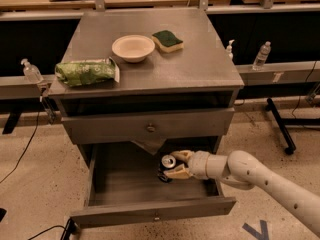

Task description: Place pepsi can into middle drawer

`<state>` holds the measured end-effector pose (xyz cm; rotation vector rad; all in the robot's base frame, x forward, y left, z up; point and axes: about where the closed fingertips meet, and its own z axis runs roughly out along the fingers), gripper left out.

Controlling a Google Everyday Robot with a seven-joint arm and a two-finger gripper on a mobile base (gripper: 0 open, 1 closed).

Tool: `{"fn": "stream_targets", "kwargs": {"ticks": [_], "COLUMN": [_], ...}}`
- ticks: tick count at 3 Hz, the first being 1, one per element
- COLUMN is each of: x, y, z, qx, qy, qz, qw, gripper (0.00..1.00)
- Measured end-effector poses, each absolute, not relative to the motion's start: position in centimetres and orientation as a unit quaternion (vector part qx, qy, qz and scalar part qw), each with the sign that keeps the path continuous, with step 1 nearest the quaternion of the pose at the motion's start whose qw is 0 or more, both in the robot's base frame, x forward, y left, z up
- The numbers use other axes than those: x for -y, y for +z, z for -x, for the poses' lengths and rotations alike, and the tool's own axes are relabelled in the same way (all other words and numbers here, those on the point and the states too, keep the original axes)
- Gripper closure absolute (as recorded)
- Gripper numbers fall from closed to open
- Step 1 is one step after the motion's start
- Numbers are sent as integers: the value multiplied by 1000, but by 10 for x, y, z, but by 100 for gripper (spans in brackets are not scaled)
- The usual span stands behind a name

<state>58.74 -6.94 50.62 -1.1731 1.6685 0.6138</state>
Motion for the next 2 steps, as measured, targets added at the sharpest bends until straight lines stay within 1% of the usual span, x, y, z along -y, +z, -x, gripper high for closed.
{"fn": "stream_targets", "kwargs": {"ticks": [1, 2], "x": [58, 53], "y": [478, 456], "z": [-585, -585], "qx": [-689, -696], "qy": [271, 280], "qz": [474, 468], "qw": [476, 467], "gripper": [100, 82]}}
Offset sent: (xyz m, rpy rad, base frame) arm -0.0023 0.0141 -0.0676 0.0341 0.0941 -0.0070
